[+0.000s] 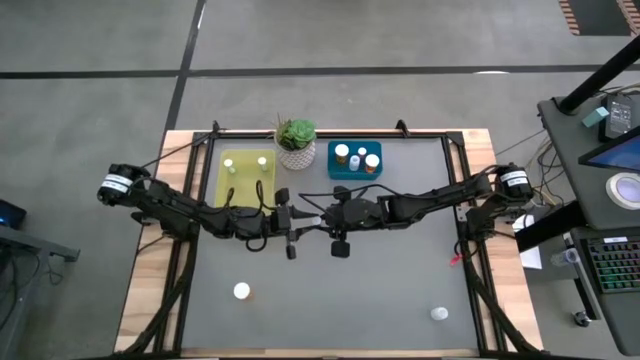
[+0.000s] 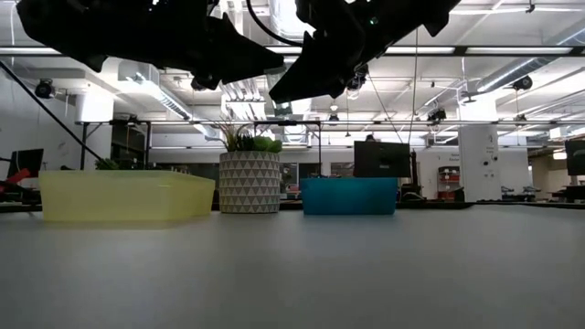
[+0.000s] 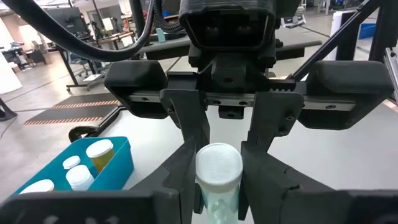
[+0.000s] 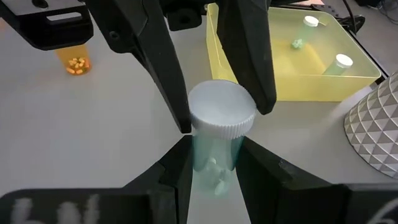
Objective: Pick and place medicine bottles into bin by pill shape (circle, oval)
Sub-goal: Put the blue tablet bottle into the yellow bin
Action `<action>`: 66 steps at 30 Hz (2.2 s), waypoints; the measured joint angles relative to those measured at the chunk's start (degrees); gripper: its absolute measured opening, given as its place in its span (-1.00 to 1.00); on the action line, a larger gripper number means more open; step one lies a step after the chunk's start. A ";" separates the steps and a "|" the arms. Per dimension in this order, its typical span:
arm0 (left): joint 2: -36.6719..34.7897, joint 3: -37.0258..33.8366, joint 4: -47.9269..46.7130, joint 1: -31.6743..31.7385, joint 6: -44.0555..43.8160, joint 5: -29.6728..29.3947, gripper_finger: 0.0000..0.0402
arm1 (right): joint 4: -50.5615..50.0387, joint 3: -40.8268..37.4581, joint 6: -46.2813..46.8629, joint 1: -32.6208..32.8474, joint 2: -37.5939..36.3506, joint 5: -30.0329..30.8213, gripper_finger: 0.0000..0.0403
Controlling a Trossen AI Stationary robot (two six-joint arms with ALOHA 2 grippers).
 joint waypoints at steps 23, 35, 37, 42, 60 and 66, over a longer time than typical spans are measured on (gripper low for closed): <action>-6.98 -0.35 -12.86 0.00 -0.22 -5.19 -0.74 | -0.34 0.02 0.52 -1.14 -2.87 0.15 0.15; -11.65 -0.50 -22.10 -0.07 -1.84 -5.35 -0.95 | -3.34 -0.94 3.88 -1.04 1.65 -1.25 0.17; -11.80 -0.50 -22.15 -0.07 -1.79 -5.35 -0.95 | -2.29 -0.93 4.67 -0.98 3.77 -3.17 0.15; -13.38 -0.54 -22.41 -0.09 -1.68 -5.35 -0.95 | -1.07 -0.94 6.52 -0.85 9.57 -4.14 0.11; -19.26 -0.68 -23.31 -0.07 1.92 -5.35 -0.95 | 7.10 -0.83 8.06 -0.61 19.72 -6.05 -0.09; -19.32 -0.68 -23.42 -0.04 1.92 -5.35 -0.95 | 7.96 -0.74 8.94 -0.68 20.22 -5.95 -0.48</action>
